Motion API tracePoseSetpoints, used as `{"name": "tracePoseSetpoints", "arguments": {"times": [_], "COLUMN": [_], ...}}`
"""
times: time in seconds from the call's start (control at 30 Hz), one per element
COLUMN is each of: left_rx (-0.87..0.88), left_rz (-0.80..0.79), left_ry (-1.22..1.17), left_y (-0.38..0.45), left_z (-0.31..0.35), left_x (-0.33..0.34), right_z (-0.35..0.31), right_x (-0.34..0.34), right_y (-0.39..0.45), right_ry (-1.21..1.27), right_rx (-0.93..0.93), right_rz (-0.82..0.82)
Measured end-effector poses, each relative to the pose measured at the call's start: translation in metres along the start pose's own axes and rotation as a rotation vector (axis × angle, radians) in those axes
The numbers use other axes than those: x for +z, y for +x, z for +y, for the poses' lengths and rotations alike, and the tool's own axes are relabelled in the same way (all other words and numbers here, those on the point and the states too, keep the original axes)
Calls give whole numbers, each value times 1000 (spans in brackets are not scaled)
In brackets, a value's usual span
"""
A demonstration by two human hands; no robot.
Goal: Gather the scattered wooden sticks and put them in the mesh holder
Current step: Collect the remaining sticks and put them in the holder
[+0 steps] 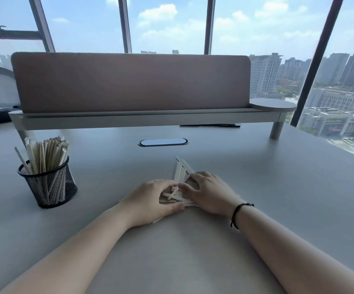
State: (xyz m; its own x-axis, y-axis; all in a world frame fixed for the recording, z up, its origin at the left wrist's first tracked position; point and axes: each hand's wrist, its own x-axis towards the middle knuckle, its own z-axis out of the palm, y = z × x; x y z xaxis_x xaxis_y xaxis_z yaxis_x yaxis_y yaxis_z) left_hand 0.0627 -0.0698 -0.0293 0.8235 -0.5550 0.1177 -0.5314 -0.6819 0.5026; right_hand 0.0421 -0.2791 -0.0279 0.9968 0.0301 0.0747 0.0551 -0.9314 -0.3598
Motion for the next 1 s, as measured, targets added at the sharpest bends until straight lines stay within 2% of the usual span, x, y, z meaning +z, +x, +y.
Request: {"name": "tracePoseSetpoints", "arguments": {"times": [0.23, 0.43, 0.53, 0.63, 0.73, 0.9, 1.0], "left_rx": [35, 55, 81, 118, 82, 60, 63], "left_rz": [84, 2, 9, 51, 32, 29, -26], "left_ry": [31, -38, 33, 163, 165, 165, 179], "left_y": [-20, -33, -36, -33, -28, -23, -22], "left_z": [-19, -35, -41, -46, -52, -57, -57], "left_x": [-22, -32, -37, -41, -43, -44, -45], "right_z": [-31, -33, -30, -34, -45, -59, -60], "right_x": [10, 9, 5, 6, 7, 4, 9], "right_y": [-8, -2, 0, 5, 10, 9, 9], "right_ry": [53, 79, 147, 4, -114, -88, -48], "right_rx": [-114, -152, -124, -164, -251, -327, -371], "right_rz": [-1, -19, -24, -66, -138, -204, -221]}}
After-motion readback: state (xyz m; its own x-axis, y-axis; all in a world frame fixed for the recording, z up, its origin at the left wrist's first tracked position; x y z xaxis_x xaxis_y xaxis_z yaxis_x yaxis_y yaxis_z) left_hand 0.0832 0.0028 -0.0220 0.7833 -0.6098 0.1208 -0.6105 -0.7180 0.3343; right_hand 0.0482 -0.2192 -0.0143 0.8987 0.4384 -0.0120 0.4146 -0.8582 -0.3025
